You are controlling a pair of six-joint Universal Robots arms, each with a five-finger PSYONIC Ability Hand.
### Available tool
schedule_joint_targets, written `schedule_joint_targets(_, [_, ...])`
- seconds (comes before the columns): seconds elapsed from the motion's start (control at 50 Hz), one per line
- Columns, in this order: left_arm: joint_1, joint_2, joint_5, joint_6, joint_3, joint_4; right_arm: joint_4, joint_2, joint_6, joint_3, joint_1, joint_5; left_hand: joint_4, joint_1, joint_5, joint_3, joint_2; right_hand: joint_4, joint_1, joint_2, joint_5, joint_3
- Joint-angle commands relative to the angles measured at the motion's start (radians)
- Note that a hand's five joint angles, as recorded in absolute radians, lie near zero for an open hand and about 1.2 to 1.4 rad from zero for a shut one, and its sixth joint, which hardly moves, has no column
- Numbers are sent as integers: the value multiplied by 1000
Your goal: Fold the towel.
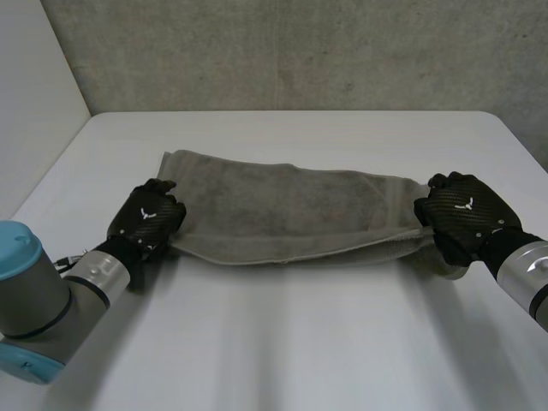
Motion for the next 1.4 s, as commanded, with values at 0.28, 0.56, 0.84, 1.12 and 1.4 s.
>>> schedule_joint_targets(0.28, [4, -16, -244, 96, -1, 32, 12, -18, 76, -12, -58, 58, -66, -341, -349, -58, -338, -76, 64, 67, 36, -53])
schedule_joint_targets(0.56, [50, 206, -143, 88, -120, -40, 141, -73, 73, -24, -75, 60, -66, 345, 338, -58, 348, -76, 64, 67, 36, -53])
schedule_joint_targets(0.84, [169, 551, 27, 13, -166, -336, 388, -207, 6, -125, -77, 48, -66, 345, 338, -58, 348, -76, 64, 67, 36, -53])
schedule_joint_targets(1.12, [301, 668, 182, -13, -182, -442, 719, -170, -324, -233, -89, 31, -66, 345, 338, -58, 348, -76, 64, 67, 36, -53])
schedule_joint_targets(1.4, [153, 70, 25, -7, 209, -429, 676, 288, -318, -587, -34, 11, -66, 345, 338, -58, 348, -76, 64, 67, 36, -53])
